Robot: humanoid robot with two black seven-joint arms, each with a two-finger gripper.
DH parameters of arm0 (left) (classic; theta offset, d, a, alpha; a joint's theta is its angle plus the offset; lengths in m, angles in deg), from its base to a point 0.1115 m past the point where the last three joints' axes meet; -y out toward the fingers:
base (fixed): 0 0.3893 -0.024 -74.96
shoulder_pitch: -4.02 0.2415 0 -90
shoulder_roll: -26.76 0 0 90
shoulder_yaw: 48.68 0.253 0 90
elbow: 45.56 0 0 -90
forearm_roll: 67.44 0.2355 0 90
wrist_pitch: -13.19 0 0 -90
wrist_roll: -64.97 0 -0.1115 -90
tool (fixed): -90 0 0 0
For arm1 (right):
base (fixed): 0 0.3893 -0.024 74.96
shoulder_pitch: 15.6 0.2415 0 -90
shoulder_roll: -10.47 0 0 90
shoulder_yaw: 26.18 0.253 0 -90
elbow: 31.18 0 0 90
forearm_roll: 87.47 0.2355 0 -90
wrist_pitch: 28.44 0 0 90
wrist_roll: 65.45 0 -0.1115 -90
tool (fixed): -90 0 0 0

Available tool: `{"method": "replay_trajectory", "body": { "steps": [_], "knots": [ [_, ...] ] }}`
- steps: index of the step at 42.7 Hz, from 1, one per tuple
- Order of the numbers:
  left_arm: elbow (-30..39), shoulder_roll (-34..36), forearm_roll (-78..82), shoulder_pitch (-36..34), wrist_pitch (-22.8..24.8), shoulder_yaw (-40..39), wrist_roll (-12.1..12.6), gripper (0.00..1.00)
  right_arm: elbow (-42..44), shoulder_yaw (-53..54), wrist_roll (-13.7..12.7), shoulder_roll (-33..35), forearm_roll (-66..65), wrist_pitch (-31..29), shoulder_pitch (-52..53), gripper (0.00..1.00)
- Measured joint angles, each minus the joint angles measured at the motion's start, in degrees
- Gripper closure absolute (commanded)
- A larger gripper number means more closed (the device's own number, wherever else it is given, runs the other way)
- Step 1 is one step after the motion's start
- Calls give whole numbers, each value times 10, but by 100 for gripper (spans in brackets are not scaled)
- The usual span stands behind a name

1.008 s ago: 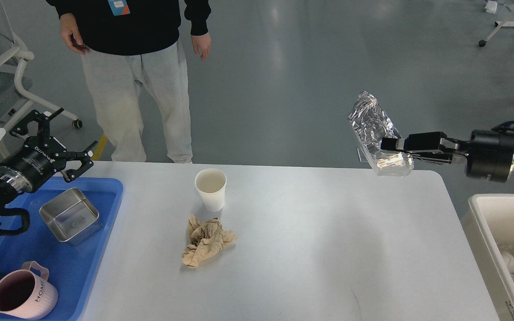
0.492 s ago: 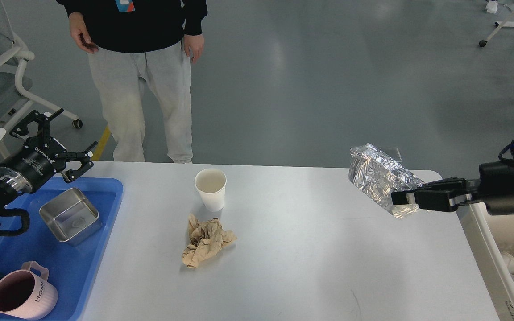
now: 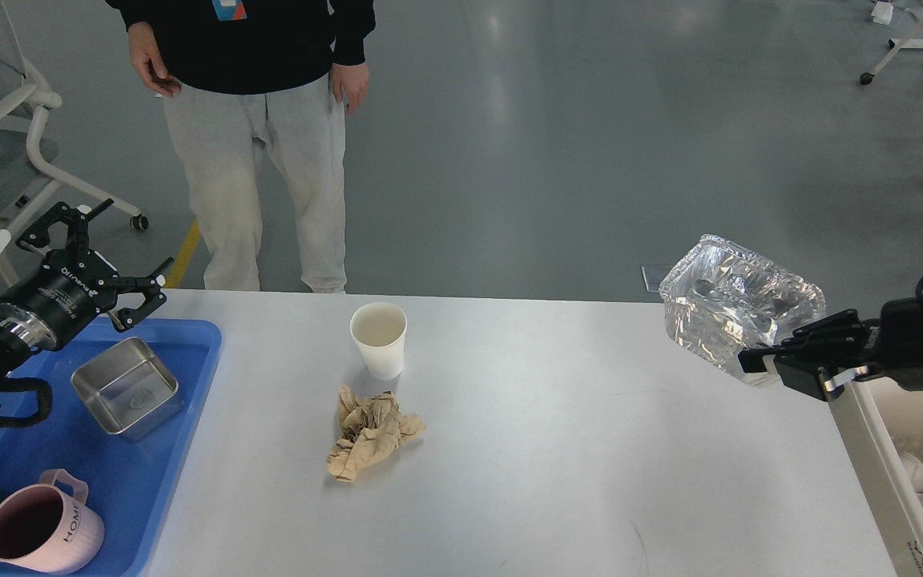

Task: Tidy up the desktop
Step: 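Lower the foil tray flat onto the table and open the right gripper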

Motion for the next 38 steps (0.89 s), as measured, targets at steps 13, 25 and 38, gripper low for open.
{"method": "replay_trajectory", "body": {
  "steps": [13, 25, 38],
  "knots": [
    [1, 6, 0, 0, 0, 0, 0, 2, 11, -31, 16, -82, -19, 107, -84, 100],
    [1, 6, 0, 0, 0, 0, 0, 2, 106, -49, 13, -174, -16, 112, -119, 100],
    [-1, 9, 0, 0, 1, -1, 0, 2, 172, -63, 11, -223, -35, 112, -139, 100]
  ]
}}
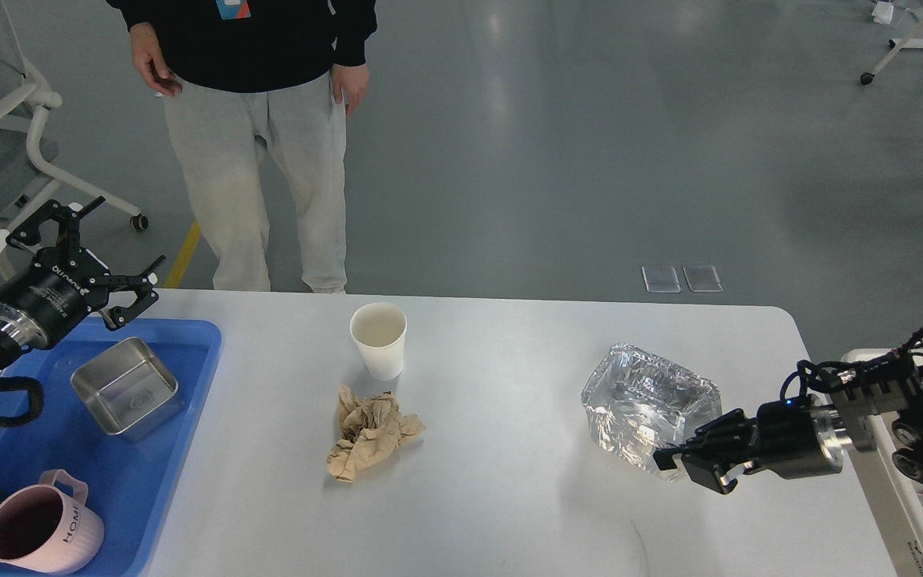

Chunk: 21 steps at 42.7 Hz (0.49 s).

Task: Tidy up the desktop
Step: 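Lower the foil tray flat onto the table and open the right gripper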

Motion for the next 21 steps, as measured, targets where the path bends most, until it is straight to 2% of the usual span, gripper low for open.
{"method": "replay_trajectory", "body": {
  "steps": [9, 11, 13, 14, 15, 17, 21],
  "knots": [
    [-1, 0, -1, 0, 0, 0, -1, 2, 29, -13, 0, -11, -7, 0, -7, 99],
    [-1, 0, -1, 0, 0, 0, -1, 2, 35, -14, 0, -14, -7, 0, -8, 82],
    [-1, 0, -1, 0, 0, 0, -1, 2, 40, -14, 0, -18, -7, 0, -9, 70],
    [-1, 0, -1, 0, 0, 0, -1, 2, 41, -14, 0, -21, -6, 0, -10, 70],
    [-1, 0, -1, 0, 0, 0, -1, 2, 42, -14, 0, -24, -5, 0, -10, 61],
    [-1, 0, -1, 0, 0, 0, -1, 2, 43, -14, 0, -28, -4, 0, -10, 52],
    [-1, 0, -1, 0, 0, 0, -1, 2, 40, -14, 0, -29, 0, 0, -8, 44]
  ]
}}
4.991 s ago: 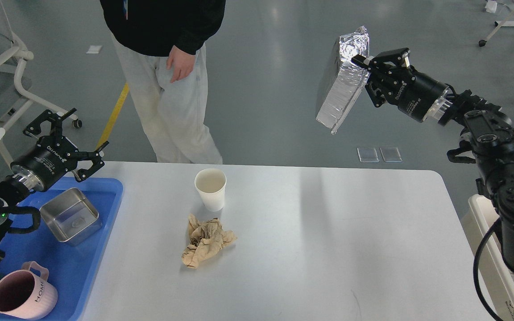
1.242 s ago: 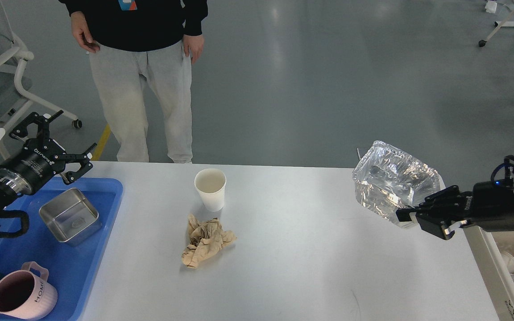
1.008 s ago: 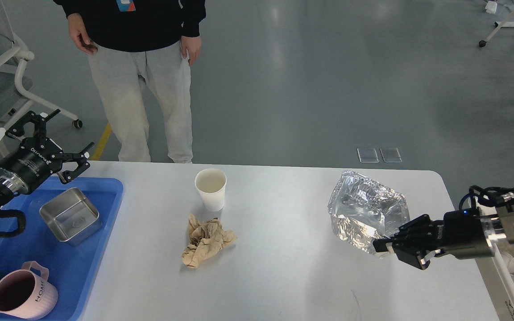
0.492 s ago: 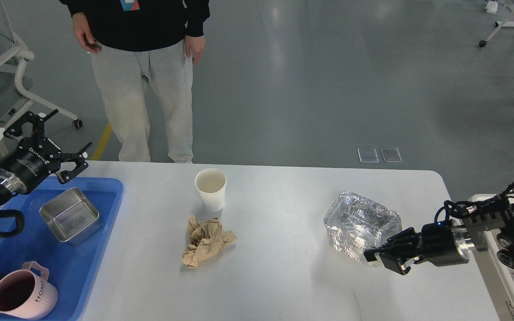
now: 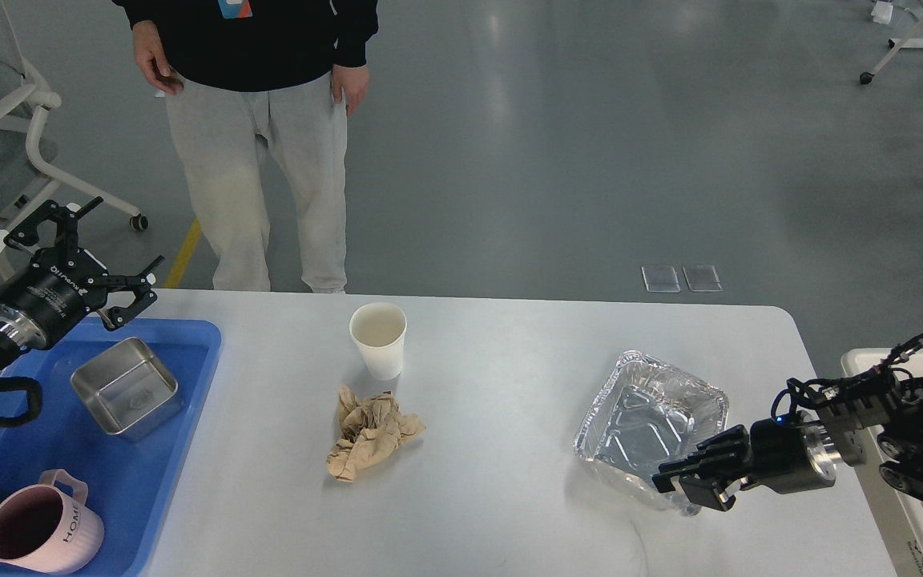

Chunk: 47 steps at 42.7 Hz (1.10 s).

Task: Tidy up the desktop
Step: 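Lower the foil tray flat onto the table and open the right gripper, then move the right gripper back toward the foil tray's edge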

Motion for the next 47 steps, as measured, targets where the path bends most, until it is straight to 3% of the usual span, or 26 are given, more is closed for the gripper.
{"method": "replay_trajectory", "body": {
  "steps": [1, 2, 6, 7, 11, 12, 14, 20, 34, 47],
  "knots": [
    [0, 0, 0, 0, 0, 0, 0, 2, -2, 0, 0, 1, 1, 0, 1, 44],
    [0, 0, 0, 0, 0, 0, 0, 2, -5, 0, 1, 4, 2, 0, 2, 38],
    [0, 0, 0, 0, 0, 0, 0, 2, -25, 1, 3, 23, 4, -3, 8, 36],
    [0, 0, 0, 0, 0, 0, 0, 2, -32, 2, 3, 29, 4, -4, 10, 29],
    [0, 0, 0, 0, 0, 0, 0, 2, -54, 3, 4, 47, 12, -7, 19, 23],
    [0, 0, 0, 0, 0, 0, 0, 2, -70, 4, 4, 64, 24, -10, 30, 16],
    [0, -1, 0, 0, 0, 0, 0, 2, -87, 5, 4, 82, 38, -15, 42, 11],
    [0, -1, 0, 0, 1, 0, 0, 2, -117, 5, 2, 139, 109, -79, 86, 3],
    [0, 2, 0, -1, 3, -4, 1, 2, -123, 11, -24, 276, 223, -171, 155, 0],
    [0, -1, -1, -1, 7, -5, 0, 2, -142, 18, -26, 387, 266, -261, 248, 0]
  ]
}}
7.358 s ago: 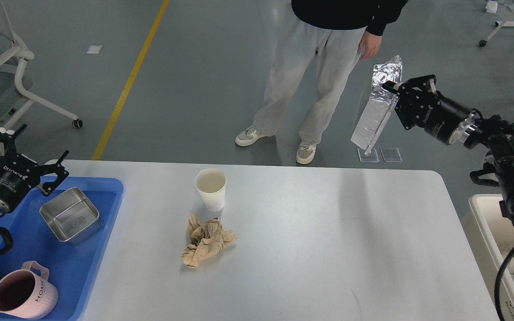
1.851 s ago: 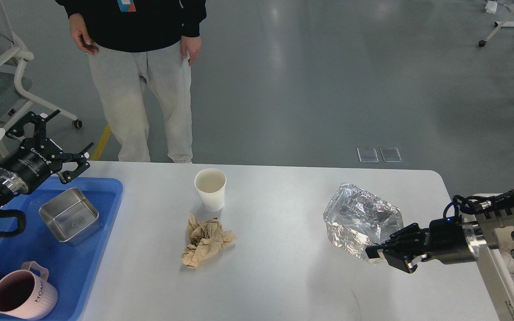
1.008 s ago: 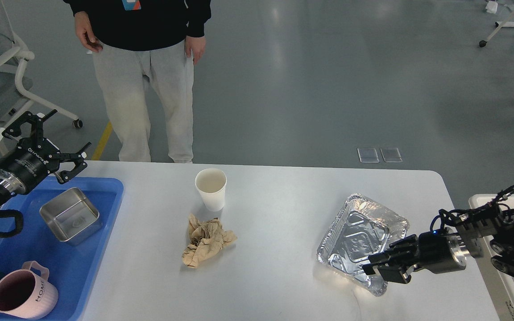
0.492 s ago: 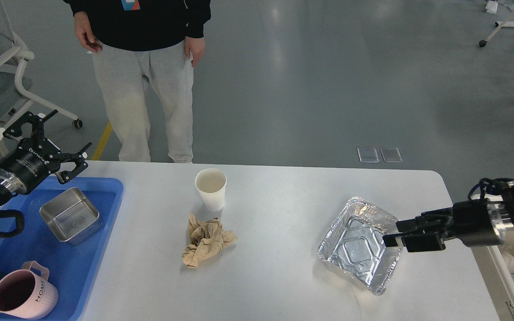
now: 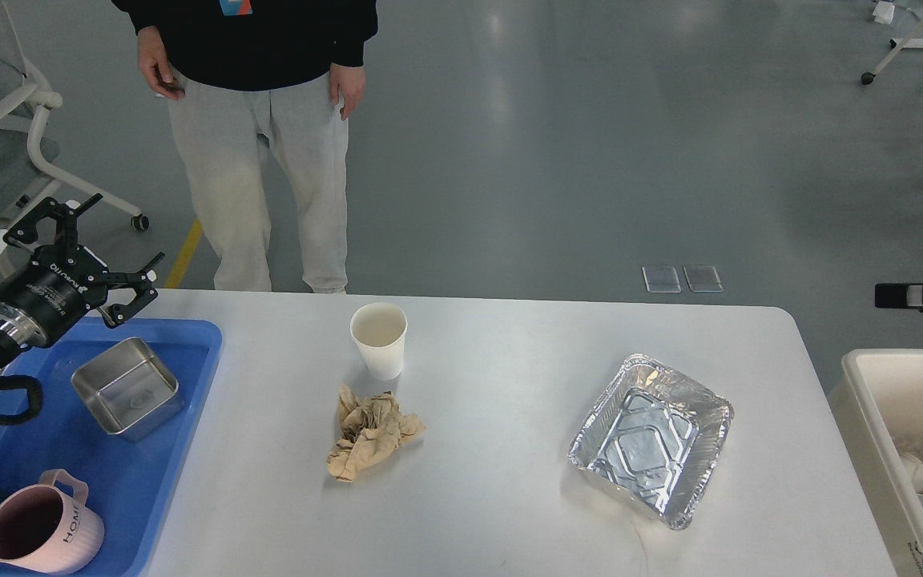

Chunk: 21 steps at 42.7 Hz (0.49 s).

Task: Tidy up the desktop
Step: 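Move the right gripper back toward the foil tray's edge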

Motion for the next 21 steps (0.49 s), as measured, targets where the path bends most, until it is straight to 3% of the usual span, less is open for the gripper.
{"method": "replay_trajectory", "body": {
  "steps": [5, 11, 21],
  "knots": [
    [0, 1, -1, 1, 1, 0, 0, 2, -8, 2, 0, 45, 8, -48, 63, 0],
    [0, 2, -1, 1, 1, 0, 0, 2, -12, 3, 0, 65, 9, -61, 94, 0],
    [0, 2, -2, 1, 1, 1, 0, 2, 3, -1, -10, 22, -9, -33, 96, 1]
  ]
}}
